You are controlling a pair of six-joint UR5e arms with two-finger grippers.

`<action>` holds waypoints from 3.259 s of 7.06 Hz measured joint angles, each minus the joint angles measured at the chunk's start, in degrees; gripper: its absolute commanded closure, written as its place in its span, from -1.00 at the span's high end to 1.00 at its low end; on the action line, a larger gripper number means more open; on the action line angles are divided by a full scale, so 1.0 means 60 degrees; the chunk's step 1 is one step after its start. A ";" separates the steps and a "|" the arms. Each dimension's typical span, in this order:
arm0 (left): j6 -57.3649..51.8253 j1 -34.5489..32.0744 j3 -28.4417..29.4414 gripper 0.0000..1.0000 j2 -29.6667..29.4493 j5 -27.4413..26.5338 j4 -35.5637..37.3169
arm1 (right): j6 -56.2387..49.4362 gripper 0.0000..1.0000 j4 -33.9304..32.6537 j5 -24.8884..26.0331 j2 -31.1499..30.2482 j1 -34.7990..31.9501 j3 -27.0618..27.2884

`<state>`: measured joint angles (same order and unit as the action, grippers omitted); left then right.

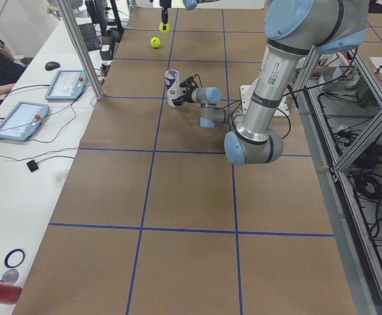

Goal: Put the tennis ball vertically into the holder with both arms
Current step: 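Hold the can steady with the left gripper while the right holds the ball, then carry the yellow ball with the right gripper over the can's open top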

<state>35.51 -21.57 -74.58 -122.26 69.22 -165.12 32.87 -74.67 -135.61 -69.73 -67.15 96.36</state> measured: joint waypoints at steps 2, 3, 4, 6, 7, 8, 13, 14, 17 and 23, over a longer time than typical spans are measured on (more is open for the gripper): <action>0.0000 -0.0002 0.0261 0.99 -0.0251 -0.0133 0.0003 | 0.0000 -1.00 0.0005 0.0002 0.0004 0.0000 -0.0010; -0.0001 -0.0007 0.0326 0.99 -0.0328 -0.0147 0.0007 | 0.0000 -1.00 0.0008 0.0010 0.0005 0.0000 -0.0015; 0.0000 -0.0019 0.0349 0.99 -0.0362 -0.0152 0.0010 | 0.0000 -1.00 0.0009 0.0010 0.0006 0.0000 -0.0016; -0.0007 -0.0061 0.0363 0.99 -0.0387 -0.0154 0.0031 | 0.0000 -1.00 0.0009 0.0001 0.0020 0.0010 0.0015; -0.0004 -0.0094 0.0385 0.99 -0.0404 -0.0155 0.0037 | 0.0000 -1.00 0.0006 0.0000 0.0028 0.0016 0.0067; -0.0005 -0.0127 0.0430 0.99 -0.0436 -0.0155 0.0040 | 0.0000 -1.00 0.0000 -0.0004 0.0029 0.0018 0.0128; 0.0000 -0.0182 0.0562 0.99 -0.0588 -0.0154 0.0057 | 0.0016 -1.00 -0.0058 -0.0071 0.0221 0.0110 0.0329; 0.0000 -0.0183 0.0580 0.99 -0.0610 -0.0155 0.0064 | 0.0024 -1.00 -0.0083 -0.0116 0.0379 0.0186 0.0329; 0.0000 -0.0184 0.0619 0.99 -0.0659 -0.0155 0.0069 | 0.0947 -1.00 -0.0130 -0.0216 0.1288 0.0652 0.0242; 0.0000 -0.0188 0.0684 0.99 -0.0715 -0.0155 0.0084 | 0.3978 -1.00 -0.0116 0.0720 0.3497 0.2527 0.0232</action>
<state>35.51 -22.70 -70.48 -126.55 68.29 -164.62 56.74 -75.37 -131.30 -48.75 -51.99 97.76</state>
